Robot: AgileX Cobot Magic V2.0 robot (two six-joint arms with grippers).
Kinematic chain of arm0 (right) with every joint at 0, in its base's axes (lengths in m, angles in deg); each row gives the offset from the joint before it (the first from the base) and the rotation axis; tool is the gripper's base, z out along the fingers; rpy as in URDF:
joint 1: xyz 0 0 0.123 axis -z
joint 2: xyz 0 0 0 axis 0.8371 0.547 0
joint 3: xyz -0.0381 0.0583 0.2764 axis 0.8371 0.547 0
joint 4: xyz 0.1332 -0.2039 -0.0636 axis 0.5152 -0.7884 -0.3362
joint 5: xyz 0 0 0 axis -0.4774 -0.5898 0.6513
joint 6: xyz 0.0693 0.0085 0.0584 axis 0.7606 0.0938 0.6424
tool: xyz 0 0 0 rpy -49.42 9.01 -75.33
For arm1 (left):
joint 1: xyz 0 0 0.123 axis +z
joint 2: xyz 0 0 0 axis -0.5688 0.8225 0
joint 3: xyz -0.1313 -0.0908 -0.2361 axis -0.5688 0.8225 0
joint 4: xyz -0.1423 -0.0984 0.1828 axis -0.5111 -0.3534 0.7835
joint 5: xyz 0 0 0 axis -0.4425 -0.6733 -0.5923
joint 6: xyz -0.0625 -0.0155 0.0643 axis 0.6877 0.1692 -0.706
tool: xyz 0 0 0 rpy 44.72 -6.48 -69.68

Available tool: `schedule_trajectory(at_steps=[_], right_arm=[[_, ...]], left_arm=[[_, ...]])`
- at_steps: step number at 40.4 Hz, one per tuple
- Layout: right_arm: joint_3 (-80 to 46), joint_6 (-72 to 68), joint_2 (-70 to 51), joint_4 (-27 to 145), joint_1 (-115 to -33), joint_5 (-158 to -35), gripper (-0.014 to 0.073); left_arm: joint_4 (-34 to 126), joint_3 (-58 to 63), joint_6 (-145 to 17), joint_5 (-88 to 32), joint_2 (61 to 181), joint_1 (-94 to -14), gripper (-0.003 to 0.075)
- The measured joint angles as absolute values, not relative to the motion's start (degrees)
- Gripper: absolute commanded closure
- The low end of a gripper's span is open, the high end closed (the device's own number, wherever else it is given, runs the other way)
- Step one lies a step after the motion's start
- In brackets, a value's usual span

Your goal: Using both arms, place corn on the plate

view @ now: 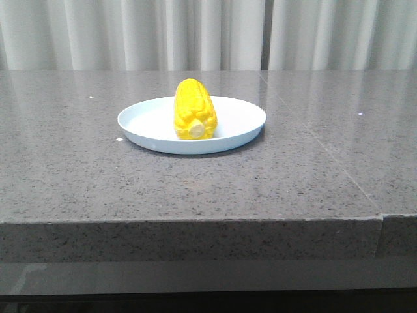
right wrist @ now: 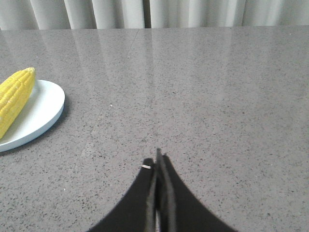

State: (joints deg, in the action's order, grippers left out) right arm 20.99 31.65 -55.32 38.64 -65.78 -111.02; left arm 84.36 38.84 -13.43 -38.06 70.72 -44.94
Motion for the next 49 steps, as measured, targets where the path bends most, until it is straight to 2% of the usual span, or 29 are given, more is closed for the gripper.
schedule_trajectory(at_steps=[16, 22, 32, 49], right_arm=[[21.0, 31.6, -55.3, 38.6, -65.8, -111.0, 0.0678], [21.0, 31.6, -55.3, 38.6, -65.8, -111.1, 0.0678], [21.0, 31.6, -55.3, 38.6, -65.8, -111.2, 0.0678], [21.0, 31.6, -55.3, 38.6, -65.8, -111.2, 0.0678]], left_arm=[[75.4, 42.2, -23.6, -34.9, 67.7, -44.4, 0.0741], [72.4, 48.0, -24.1, -31.8, 63.5, -40.0, 0.0741], [69.9, 57.2, -24.1, -29.6, 63.5, -32.7, 0.0741], [69.8, 60.0, -24.1, -24.9, 63.5, -32.0, 0.0741]])
